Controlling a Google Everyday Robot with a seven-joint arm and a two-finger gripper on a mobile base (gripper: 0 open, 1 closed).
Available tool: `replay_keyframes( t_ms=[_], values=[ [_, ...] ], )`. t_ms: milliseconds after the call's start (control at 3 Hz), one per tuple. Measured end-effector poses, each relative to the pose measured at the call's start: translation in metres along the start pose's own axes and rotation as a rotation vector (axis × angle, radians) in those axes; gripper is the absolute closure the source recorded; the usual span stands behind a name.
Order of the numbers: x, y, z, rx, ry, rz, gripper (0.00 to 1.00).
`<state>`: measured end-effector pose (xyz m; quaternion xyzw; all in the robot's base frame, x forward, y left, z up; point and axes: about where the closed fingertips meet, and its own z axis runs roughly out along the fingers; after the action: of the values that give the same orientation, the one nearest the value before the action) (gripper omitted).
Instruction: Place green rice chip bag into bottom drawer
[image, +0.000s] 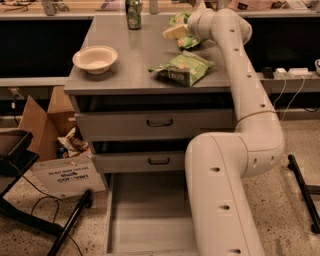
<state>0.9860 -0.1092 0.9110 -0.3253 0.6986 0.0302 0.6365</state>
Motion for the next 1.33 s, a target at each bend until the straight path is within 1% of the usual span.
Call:
replay_keyframes(
  t_ms=[333, 667, 1000, 1333],
  values=[
    [0.013, 0.0, 0.016, 0.066, 0.093, -0.003, 0.0],
    [0.032, -0.007, 0.021, 0.135, 0.2, 0.002, 0.0],
    [0.052, -0.015, 0.019, 0.197, 0.26, 0.133, 0.23],
    [0.052, -0.013, 0.02, 0.198, 0.256, 0.166, 0.47]
  ],
)
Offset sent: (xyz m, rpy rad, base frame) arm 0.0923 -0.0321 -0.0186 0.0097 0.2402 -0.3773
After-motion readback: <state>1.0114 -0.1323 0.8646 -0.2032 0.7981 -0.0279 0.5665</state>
